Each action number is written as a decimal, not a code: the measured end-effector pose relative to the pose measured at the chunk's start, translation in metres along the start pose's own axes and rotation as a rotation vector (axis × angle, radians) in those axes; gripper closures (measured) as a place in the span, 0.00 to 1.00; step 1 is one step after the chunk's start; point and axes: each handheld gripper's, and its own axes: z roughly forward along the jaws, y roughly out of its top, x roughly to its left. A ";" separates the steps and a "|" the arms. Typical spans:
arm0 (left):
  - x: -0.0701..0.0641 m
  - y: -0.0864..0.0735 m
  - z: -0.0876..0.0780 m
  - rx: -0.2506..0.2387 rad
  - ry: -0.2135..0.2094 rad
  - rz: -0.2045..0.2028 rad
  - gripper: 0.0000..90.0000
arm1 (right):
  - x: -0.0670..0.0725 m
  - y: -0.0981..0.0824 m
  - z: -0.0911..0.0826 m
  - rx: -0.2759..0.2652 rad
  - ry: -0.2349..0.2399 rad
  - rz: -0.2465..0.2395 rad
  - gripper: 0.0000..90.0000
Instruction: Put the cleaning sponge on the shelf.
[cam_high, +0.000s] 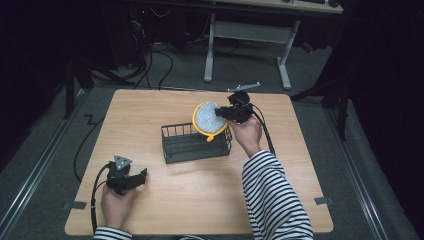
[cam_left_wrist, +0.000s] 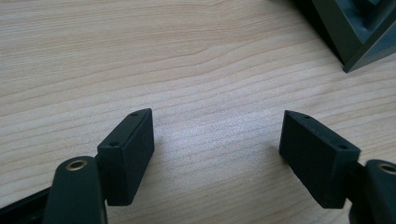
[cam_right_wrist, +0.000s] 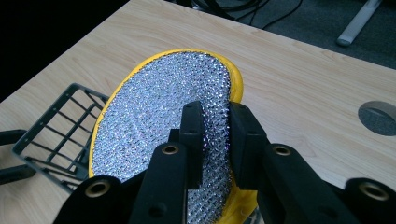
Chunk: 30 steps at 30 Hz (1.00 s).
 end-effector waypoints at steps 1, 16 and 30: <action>0.000 0.000 0.000 0.000 0.000 0.000 0.30 | 0.001 0.000 0.002 0.000 -0.001 0.003 0.86; 0.000 0.000 0.000 0.001 -0.003 0.003 0.30 | 0.003 -0.003 0.024 0.019 -0.055 -0.003 0.86; 0.000 0.000 0.000 0.000 -0.001 0.004 0.30 | 0.008 -0.017 0.024 0.026 -0.080 -0.072 0.85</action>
